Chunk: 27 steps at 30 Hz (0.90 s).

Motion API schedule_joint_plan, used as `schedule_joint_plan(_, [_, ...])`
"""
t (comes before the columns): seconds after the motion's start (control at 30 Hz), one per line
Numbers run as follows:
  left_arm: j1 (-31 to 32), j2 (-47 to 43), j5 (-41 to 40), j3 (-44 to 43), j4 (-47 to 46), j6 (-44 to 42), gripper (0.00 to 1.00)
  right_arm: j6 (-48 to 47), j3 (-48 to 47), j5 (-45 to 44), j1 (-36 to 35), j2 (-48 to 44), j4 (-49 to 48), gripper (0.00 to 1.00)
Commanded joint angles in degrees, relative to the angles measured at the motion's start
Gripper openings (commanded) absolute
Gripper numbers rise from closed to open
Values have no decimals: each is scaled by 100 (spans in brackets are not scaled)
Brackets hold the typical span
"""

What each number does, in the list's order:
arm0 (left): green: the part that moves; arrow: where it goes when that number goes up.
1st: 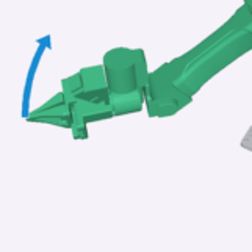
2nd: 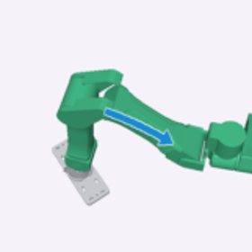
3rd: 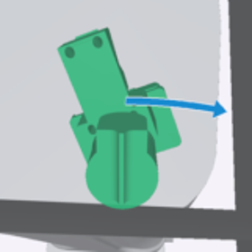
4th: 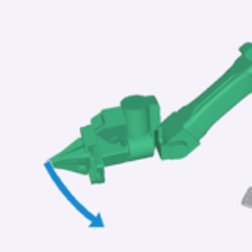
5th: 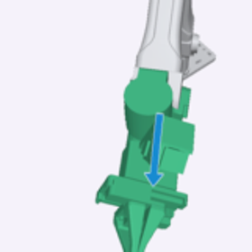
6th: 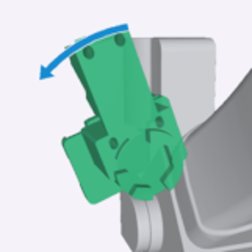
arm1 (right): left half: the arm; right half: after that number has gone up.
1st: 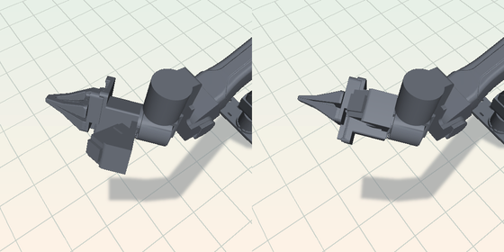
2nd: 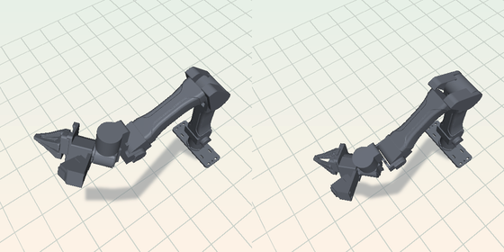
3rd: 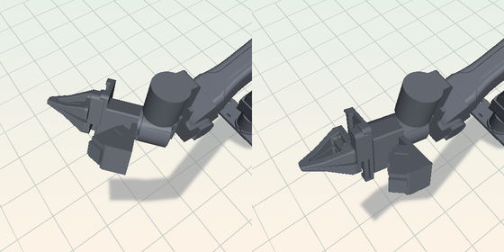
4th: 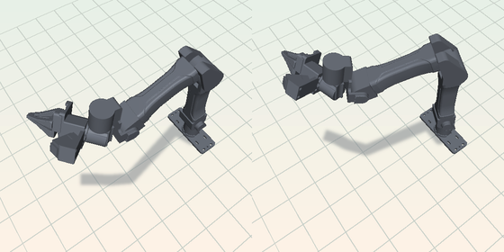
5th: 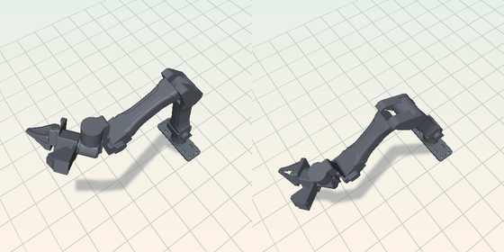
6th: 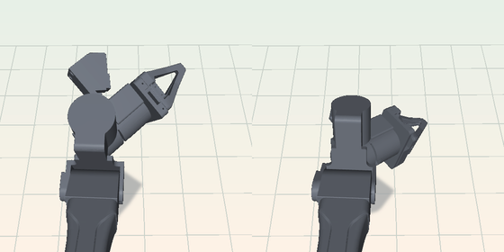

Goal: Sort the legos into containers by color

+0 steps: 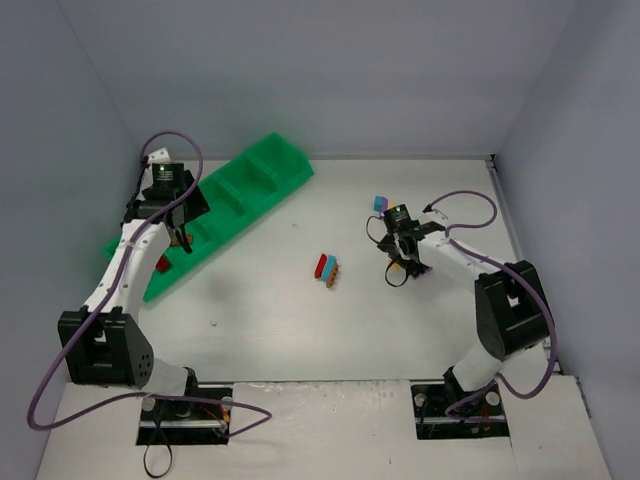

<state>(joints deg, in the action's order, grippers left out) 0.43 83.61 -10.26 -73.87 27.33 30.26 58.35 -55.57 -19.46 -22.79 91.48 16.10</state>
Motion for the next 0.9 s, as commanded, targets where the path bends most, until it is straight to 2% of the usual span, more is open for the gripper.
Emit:
schedule_joint_plan(0.0, [457,-617,349,3,193,6,55,511,-410,-365,116,255,104,68])
schedule_joint_plan(0.13, [958,-1004,472,310,378,76,55,581,-683,-164,222,633,200,66])
schedule_joint_plan(0.27, [1187,-1277,648,460,483,112,55,643,-745,12,336,906,218,64])
schedule_joint_plan(0.47, [1425,-1427,833,566,572,112,55,608,-797,22,407,1161,227,52])
schedule_joint_plan(0.57, [1574,-1409,877,584,563,147,55,494,-850,39,407,1293,227,41])
schedule_joint_plan(0.63, [1671,-1374,929,584,502,164,55,380,-876,65,398,1328,210,27])
schedule_joint_plan(0.67, [1706,-1357,1017,584,449,164,55,179,-876,66,372,1320,183,12])
schedule_joint_plan(0.73, [1777,-1295,1183,531,387,164,55,-24,-850,83,328,1250,70,0])
schedule_joint_plan(0.87, [1882,-1163,1640,382,150,164,56,-1147,-613,250,3,575,-615,0])
